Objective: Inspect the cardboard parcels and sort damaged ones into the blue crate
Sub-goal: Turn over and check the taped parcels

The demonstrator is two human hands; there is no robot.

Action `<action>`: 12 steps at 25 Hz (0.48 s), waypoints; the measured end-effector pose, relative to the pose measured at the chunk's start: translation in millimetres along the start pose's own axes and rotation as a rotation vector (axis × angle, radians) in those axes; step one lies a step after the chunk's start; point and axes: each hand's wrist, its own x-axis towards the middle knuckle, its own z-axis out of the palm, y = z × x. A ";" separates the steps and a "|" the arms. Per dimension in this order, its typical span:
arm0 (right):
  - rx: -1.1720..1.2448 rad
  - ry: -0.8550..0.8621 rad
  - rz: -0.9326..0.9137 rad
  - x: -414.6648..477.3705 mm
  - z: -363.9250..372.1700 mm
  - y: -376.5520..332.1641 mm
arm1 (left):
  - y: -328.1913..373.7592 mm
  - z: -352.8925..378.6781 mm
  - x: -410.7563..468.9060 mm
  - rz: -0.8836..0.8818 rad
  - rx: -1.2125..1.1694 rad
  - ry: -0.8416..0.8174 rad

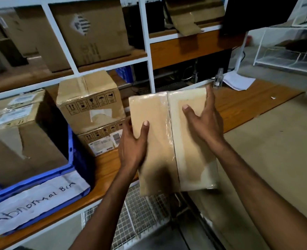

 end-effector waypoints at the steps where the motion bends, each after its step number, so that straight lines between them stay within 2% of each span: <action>1: -0.013 -0.040 0.002 0.9 2.6 9.5 | -2.5 3.7 2.0 -0.006 -0.026 -0.016; 3: 0.022 -0.045 -0.005 3.7 4.5 19.4 | -3.6 8.9 14.7 -0.052 -0.097 -0.056; 5: 0.085 0.051 -0.024 15.7 2.2 18.1 | 3.4 14.5 30.0 -0.063 -0.127 -0.074; 8: 0.124 0.070 -0.038 37.3 -3.1 3.4 | 17.2 26.7 54.9 0.016 -0.111 -0.008; 12: 0.047 0.090 -0.096 33.4 4.5 11.5 | 25.8 36.6 69.3 0.083 -0.063 0.052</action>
